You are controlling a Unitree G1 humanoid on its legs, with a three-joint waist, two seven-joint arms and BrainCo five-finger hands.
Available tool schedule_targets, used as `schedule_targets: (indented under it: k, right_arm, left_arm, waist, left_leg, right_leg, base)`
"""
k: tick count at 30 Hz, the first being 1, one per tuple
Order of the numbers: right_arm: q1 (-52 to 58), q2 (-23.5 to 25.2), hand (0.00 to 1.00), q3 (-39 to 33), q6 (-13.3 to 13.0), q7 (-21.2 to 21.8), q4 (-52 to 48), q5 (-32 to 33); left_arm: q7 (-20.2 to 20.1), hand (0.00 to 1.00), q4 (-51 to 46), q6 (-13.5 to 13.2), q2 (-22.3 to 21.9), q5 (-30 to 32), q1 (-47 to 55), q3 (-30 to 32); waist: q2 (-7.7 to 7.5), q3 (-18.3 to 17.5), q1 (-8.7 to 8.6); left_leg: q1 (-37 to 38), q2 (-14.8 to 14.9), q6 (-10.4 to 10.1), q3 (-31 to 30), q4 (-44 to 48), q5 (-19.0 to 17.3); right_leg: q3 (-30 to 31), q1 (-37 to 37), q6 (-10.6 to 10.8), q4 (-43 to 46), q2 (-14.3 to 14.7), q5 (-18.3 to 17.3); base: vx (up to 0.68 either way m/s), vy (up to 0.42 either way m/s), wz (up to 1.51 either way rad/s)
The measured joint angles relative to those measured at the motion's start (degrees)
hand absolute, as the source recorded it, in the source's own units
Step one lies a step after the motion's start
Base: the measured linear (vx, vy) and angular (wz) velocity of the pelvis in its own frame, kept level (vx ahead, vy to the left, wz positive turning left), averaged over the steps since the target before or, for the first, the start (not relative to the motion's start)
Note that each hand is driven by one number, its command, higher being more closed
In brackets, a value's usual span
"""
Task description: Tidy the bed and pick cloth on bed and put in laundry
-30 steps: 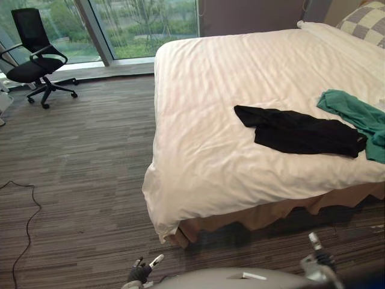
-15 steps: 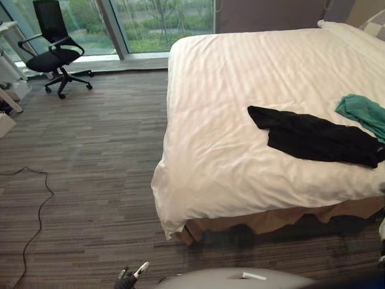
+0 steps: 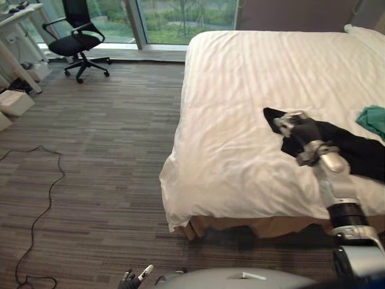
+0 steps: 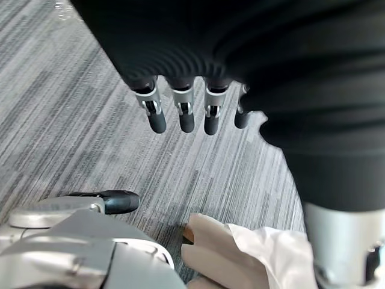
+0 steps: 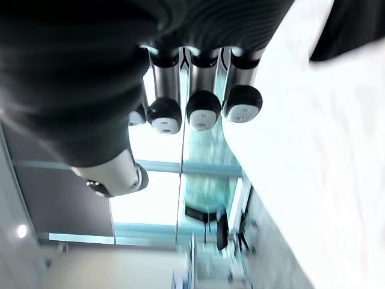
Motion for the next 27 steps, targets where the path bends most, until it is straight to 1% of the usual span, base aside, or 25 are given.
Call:
schedule_targets:
  k: [1,3,4,5,8,9,10,12,13,14,15,16,17,18,19,21,23,24,25,27]
  right_arm:
    - [-0.83,0.76,1.0,1.14,0.48,0.05,0.56,0.0]
    - [-3.52,3.93,1.0,4.62,2.9,-0.32,1.79,0.01]
    - [-4.3,4.75,1.0,5.58,3.63,-0.54,2.09,0.02]
    - [-6.15,6.5,1.0,7.49,4.77,-1.09,3.49,0.03]
    - [-10.06,10.13,1.0,11.89,6.92,-3.57,7.57,0.13]
    - [-11.24,11.59,1.0,13.41,7.81,-5.01,8.51,0.21]
    - [-11.64,12.29,1.0,14.01,8.15,-5.7,8.59,0.23]
    - [-15.39,14.87,1.0,17.07,9.01,-8.69,10.31,0.85]
    - [-19.78,16.54,1.0,17.18,9.02,-11.05,12.28,1.24]
    - [-20.86,16.82,1.0,17.13,8.96,-11.6,12.85,1.28]
    - [-25.49,17.46,1.0,17.0,8.29,-13.81,14.92,1.32]
    - [-30.16,17.58,1.0,16.47,7.54,-15.32,16.98,1.39]
    - [-32.61,17.56,1.0,15.98,7.22,-15.8,18.13,1.4]
    - [-36.87,17.25,1.0,14.92,6.33,-16.61,20.13,1.58]
    - [-39.05,16.99,1.0,13.85,5.79,-17.09,21.15,2.69]
    - [-41.39,15.05,1.0,12.64,5.3,-17.45,21.61,4.6]
    - [-41.57,12.48,1.0,11.34,4.62,-17.47,21.61,5.88]
    - [-41.61,11.0,1.0,10.73,4.51,-17.61,21.61,6.31]
    - [-41.62,10.22,1.0,10.56,4.47,-17.75,21.6,6.48]
    - [-41.67,7.94,1.0,8.76,4.14,-18.78,21.6,6.89]
  left_arm:
    - [0.24,0.0,0.02,0.0,-0.25,-0.22,-0.09,-0.05]
    - [1.13,0.0,-0.01,-0.01,-0.55,-1.06,-0.93,-1.69]
    - [1.55,0.0,-0.02,-0.01,-0.58,-1.06,-1.09,-1.82]
    - [1.83,0.0,-0.02,0.01,-0.78,-1.06,-1.13,-2.08]
    - [2.99,0.0,-0.05,0.28,-1.0,-1.13,-1.84,-2.64]
    - [3.63,0.0,-0.2,0.63,-0.84,-1.26,-2.35,-3.54]
    - [4.01,0.0,-0.38,0.93,-0.75,-1.61,-2.64,-4.27]
    - [4.75,0.0,-2.39,2.92,0.6,-2.26,-4.55,-5.93]
    - [5.35,0.0,-4.82,4.68,1.63,-2.89,-6.98,-6.68]
    - [5.4,0.0,-5.31,5.07,1.8,-3.33,-7.49,-6.63]
    - [5.35,0.0,-7.02,6.53,2.59,-4.46,-10.37,-6.58]
    - [5.04,0.0,-8.44,7.74,3.32,-4.89,-13.43,-6.58]
    - [4.88,0.0,-9.24,8.18,3.6,-5.26,-14.79,-6.54]
    - [3.77,0.0,-10.23,8.87,3.95,-5.86,-17.03,-6.43]
    - [2.86,0.0,-10.88,9.04,4.12,-6.09,-17.88,-6.41]
    - [1.35,0.0,-11.2,9.3,3.98,-6.09,-18.83,-6.48]
    - [0.73,0.0,-11.18,9.5,3.12,-6.12,-19.49,-6.55]
    - [0.13,0.0,-11.11,9.49,2.63,-6.14,-19.75,-6.58]
    - [-0.09,0.0,-11.09,9.43,2.33,-6.14,-19.91,-6.58]
    - [-0.63,0.0,-9.3,8.35,1.2,-7.1,-22.46,-6.69]
  waist:
    - [0.01,0.11,0.23]
    - [0.19,1.31,1.15]
    - [0.29,1.63,1.31]
    - [0.52,2.15,1.92]
    - [0.29,3.64,3.24]
    - [0.21,4.64,4.22]
    - [0.08,5.08,4.51]
    - [-0.55,6.81,5.88]
    - [-1.25,9.45,6.99]
    - [-1.39,10.05,7.3]
    - [-2.05,12.22,8.19]
    - [-2.44,14.67,9.3]
    - [-2.53,16.1,9.97]
    - [-2.4,18.83,10.65]
    - [-2.23,20.16,10.7]
    - [-2.16,21.07,11.65]
    - [-1.35,21.67,12.24]
    - [-0.72,22.08,12.19]
    - [-0.57,22.16,12.17]
    - [0.54,22.93,12.22]
  left_leg:
    - [-0.03,-0.06,0.04,-0.35,0.0,0.16]
    - [-0.1,-0.2,0.25,-2.15,-0.13,0.85]
    - [-0.3,-0.2,0.34,-2.55,-0.3,1.1]
    - [-0.86,-0.37,0.48,-3.51,-0.35,1.61]
    - [-2.09,-0.74,0.73,-5.95,-0.39,2.92]
    - [-2.31,-0.77,0.69,-6.91,-0.4,3.34]
    - [-2.58,-0.77,0.77,-7.34,-0.4,3.57]
    - [-5.29,-0.39,0.92,-9.72,-0.37,5.29]
    - [-7.76,0.42,0.47,-11.15,-0.34,6.47]
    - [-8.41,0.61,0.24,-11.52,-0.33,6.62]
    - [-11.54,1.51,0.39,-12.47,-0.26,7.72]
    - [-14.42,2.35,0.01,-13.45,-0.04,8.92]
    - [-15.65,2.73,-0.12,-13.78,-0.02,9.5]
    - [-17.56,3.11,-0.26,-14.51,0.0,10.39]
    - [-18.99,3.17,-0.27,-15.19,0.01,11.13]
    - [-22.26,3.18,-0.48,-15.6,0.02,12.28]
    - [-24.06,2.61,0.03,-16.08,0.04,12.87]
    - [-25.05,1.99,0.3,-16.39,0.05,13.14]
    - [-25.67,1.66,0.45,-16.43,0.08,13.26]
    - [-29.43,0.55,0.98,-16.65,2.37,13.06]
  right_leg:
    - [-0.49,0.15,0.0,0.06,-0.03,0.0]
    - [-2.06,0.81,0.0,0.48,-0.09,-0.01]
    - [-2.46,0.76,0.0,0.71,-0.1,-0.01]
    - [-3.13,0.71,0.0,0.84,-0.17,-0.04]
    - [-5.49,0.8,-0.02,0.82,-0.28,-0.15]
    - [-6.21,1.03,-0.08,0.84,-0.17,-0.2]
    - [-6.72,1.05,-0.08,0.83,-0.12,-0.22]
    - [-8.48,-0.45,-0.31,1.47,0.46,-0.32]
    - [-9.63,-2.38,-1.26,2.16,1.28,-0.72]
    - [-9.93,-2.89,-1.37,2.32,1.3,-0.76]
    - [-11.06,-5.43,-2.09,3.23,2.06,-0.99]
    - [-11.94,-8.22,-2.77,4.5,2.69,-1.13]
    - [-12.27,-9.45,-3.1,5.27,2.86,-1.24]
    - [-13.01,-11.37,-3.46,6.67,2.98,-1.41]
    - [-13.65,-12.68,-3.63,7.77,2.94,-1.51]
    - [-13.99,-16.69,-3.83,10.46,2.1,-1.81]
    - [-14.38,-19.11,-3.4,13.35,0.87,-2.59]
    - [-14.67,-20.81,-3.39,15.9,-0.47,-3.55]
    - [-14.67,-21.88,-3.22,17.36,-1.25,-4.16]
    - [-14.66,-26.04,-3.37,22.47,-3.89,-6.11]
  base:
    - [-0.07,-0.03,0.34]
    - [-0.11,-0.027,0.34]
    - [-0.14,-0.023,0.33]
    - [-0.15,-0.022,0.37]
    - [-0.12,-0.011,0.37]
    - [-0.12,-0.009,0.4]
    - [-0.14,-0.017,0.48]
    - [-0.17,-0.023,0.58]
    - [-0.17,-0.026,0.46]
    - [-0.2,-0.036,0.53]
    - [-0.21,-0.039,0.47]
    - [-0.19,-0.036,0.47]
    - [-0.16,-0.034,0.36]
    - [-0.13,-0.029,0.32]
    - [-0.11,-0.024,0.32]
    - [-0.04,-0.01,0.18]
    - [0.02,0.0,0.19]
    - [0.03,0.008,0.23]
    - [0.03,0.011,0.22]
    - [0.01,0.0,0.18]
